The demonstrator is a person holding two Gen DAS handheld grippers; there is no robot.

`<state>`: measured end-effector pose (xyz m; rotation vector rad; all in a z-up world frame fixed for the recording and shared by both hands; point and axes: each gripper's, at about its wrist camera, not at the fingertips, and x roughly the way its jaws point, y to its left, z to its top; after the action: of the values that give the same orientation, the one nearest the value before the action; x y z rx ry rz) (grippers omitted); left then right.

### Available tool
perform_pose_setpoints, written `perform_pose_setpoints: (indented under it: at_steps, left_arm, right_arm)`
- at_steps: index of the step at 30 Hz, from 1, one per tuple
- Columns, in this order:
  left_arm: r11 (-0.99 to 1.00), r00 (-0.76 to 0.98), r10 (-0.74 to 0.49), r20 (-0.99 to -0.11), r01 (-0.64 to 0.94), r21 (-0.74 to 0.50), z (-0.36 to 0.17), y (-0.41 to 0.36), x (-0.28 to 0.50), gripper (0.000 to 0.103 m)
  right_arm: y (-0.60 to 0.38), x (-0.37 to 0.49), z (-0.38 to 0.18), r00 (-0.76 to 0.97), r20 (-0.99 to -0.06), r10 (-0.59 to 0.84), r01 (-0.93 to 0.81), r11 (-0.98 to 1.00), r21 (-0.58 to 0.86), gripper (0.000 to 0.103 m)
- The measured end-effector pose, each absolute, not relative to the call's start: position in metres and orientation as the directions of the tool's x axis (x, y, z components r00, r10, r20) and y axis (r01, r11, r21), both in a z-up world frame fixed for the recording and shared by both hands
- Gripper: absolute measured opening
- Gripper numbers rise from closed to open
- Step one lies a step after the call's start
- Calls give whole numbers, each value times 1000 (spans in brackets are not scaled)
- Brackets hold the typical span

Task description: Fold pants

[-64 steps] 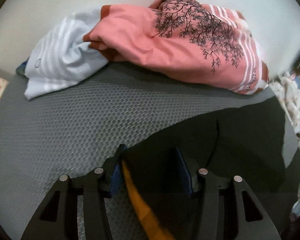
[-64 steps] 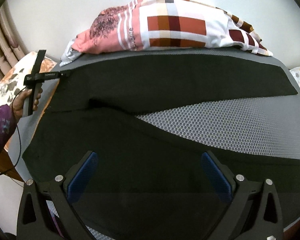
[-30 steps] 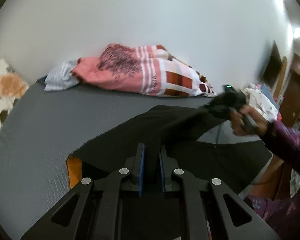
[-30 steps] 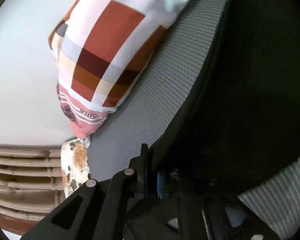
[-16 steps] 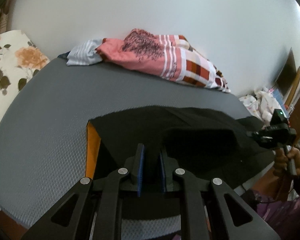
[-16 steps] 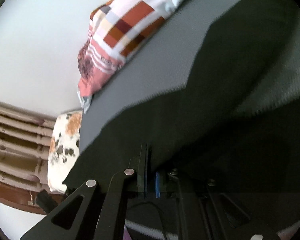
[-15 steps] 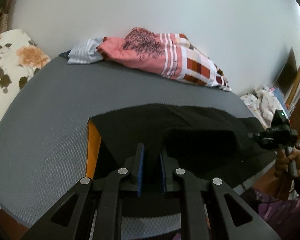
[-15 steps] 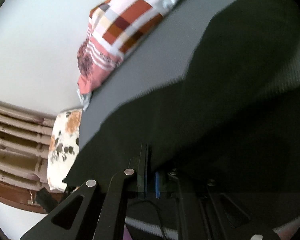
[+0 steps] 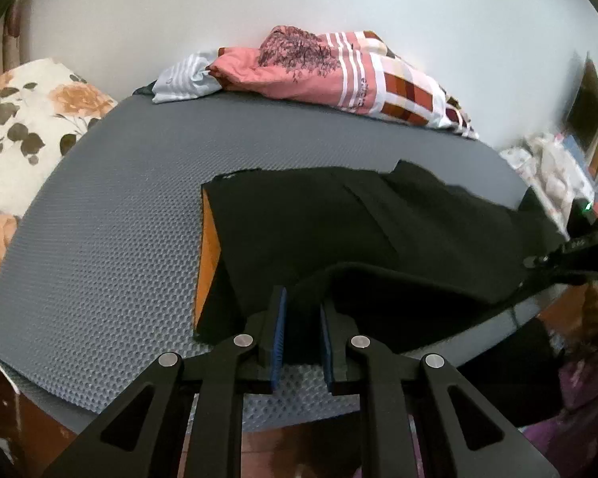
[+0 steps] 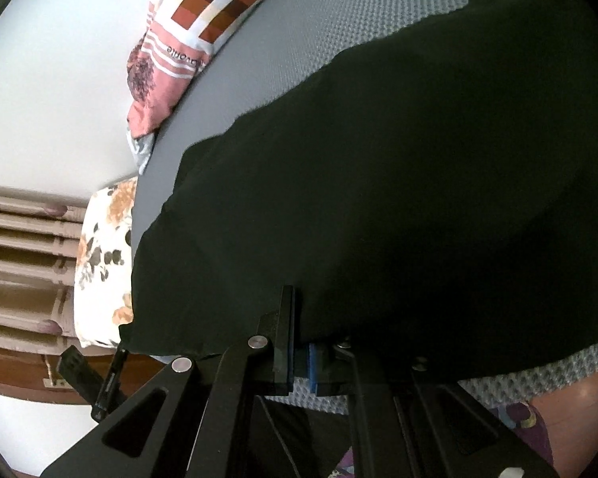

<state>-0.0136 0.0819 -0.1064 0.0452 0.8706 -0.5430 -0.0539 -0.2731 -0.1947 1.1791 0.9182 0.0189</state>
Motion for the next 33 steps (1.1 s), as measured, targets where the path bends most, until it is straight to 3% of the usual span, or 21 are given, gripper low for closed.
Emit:
perform_pose_setpoints:
  at_steps: [4,7,10,12,14,17,19,22,25,28,30,33]
  left_arm:
    - [877,529,-389,-755,464,-126,-115,83,-17,20]
    - [888,529,-345,-775,452,-87,-122,87,-19,28]
    - [913,570,-250,-783,407,5,-121,93,-21,54]
    - [934,603,-158,-782,349,81,-119,100,-21,79]
    - [954,642,-79,-762,270,129,-112,112,-24,86]
    - [977,695,-59,-717,187,101,-89,129,-29,86]
    - [976,724,-164,-669,219,-2,-63,123,-35,86]
    - [940,715,-286,-638,339,-42,-44,85,-34,86]
    - [875,601,-381,-703,480,-65,-61,29,-19,86]
    - [828,480,-393,-784,555,-76,-102,-10,-5,74]
    - [822,390,-382,-838,558,-114,-131,-21,6,64]
    - [841,386,-368,-846,527,-125,-146,-22,12,64]
  right_arm:
    - [-273,-53,-199,643,-606,467,436,428,792,6]
    - [-272,-55,-201,644,-604,470,432,428,794,6]
    - [-272,-54,-202,642,-601,476,430,427,796,6]
    - [-271,-55,-202,643,-599,478,427,426,798,6]
    - [-271,-55,-202,643,-597,480,424,426,799,6]
    - [-272,-56,-203,647,-589,484,418,422,805,6]
    - [-272,-56,-204,651,-585,484,415,419,808,6]
    - [-271,-57,-204,655,-578,486,411,413,813,6]
    - [-270,-58,-206,665,-566,488,402,405,821,6]
    - [-271,-59,-208,676,-547,493,388,393,834,6]
    - [-272,-60,-209,683,-535,498,375,389,841,6]
    - [-279,-65,-214,700,-494,516,356,347,868,9]
